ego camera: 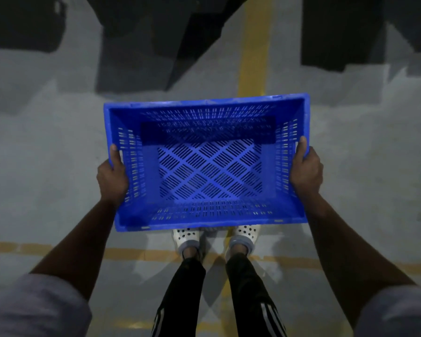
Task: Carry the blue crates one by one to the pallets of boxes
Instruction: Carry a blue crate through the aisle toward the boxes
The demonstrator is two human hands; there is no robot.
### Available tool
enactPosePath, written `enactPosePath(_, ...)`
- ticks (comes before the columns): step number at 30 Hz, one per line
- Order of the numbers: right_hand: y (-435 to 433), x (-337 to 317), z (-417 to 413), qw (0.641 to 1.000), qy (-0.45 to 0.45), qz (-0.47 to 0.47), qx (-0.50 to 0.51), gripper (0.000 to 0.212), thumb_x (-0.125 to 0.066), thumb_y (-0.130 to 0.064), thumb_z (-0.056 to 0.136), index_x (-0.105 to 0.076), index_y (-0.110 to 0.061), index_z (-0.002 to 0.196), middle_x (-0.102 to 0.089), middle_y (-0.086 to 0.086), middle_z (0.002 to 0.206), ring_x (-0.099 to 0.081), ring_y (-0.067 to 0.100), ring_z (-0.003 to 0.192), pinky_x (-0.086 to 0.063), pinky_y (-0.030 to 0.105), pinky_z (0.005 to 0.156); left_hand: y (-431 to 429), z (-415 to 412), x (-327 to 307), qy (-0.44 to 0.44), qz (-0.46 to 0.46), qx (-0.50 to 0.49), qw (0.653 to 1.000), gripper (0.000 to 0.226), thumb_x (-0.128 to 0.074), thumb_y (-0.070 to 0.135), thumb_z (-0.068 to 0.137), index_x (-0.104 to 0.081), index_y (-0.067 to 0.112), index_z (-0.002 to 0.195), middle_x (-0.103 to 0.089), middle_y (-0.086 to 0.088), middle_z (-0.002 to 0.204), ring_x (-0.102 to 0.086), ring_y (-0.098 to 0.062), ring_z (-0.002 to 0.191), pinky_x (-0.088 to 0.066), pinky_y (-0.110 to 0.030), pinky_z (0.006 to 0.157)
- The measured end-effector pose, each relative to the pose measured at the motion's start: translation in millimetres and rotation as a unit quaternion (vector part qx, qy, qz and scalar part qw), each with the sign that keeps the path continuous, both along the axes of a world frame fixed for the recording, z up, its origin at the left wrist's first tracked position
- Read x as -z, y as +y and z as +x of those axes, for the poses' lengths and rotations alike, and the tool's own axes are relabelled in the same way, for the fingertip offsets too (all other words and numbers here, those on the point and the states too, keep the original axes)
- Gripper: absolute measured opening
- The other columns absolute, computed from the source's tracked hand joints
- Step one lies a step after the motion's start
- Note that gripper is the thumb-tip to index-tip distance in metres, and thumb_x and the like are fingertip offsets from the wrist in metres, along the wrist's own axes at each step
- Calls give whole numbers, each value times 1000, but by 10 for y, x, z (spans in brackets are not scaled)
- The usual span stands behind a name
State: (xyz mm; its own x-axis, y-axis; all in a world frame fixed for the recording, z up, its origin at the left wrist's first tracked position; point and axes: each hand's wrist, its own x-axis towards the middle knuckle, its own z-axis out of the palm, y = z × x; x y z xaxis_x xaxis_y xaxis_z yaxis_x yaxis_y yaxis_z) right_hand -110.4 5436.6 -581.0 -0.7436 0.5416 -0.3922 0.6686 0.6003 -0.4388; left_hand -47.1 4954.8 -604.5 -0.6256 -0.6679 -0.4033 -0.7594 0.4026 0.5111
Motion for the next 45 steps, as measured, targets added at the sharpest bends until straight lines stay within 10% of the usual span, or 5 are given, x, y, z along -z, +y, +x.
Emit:
enactPosePath(36,116,120,-87,1000,17,-18,-18,85,-23,-84,106,-68,-14,119,-72,26,125,-66,47,117,-51,52,96,44,-108,-122,14,23,18,999,84,-38,79,113,-68,5,86,-75,-2,82,-73,-19,77,-57,-44,75)
enactPosePath(45,95,153,-96,999,35,-21,-6,84,-22,-81,108,-69,-13,120,-72,27,124,-66,47,115,-50,50,91,-117,-307,9,4,-13,32,999,93,-32,90,106,-57,7,72,-73,-21,83,-74,-42,83,-61,-59,81)
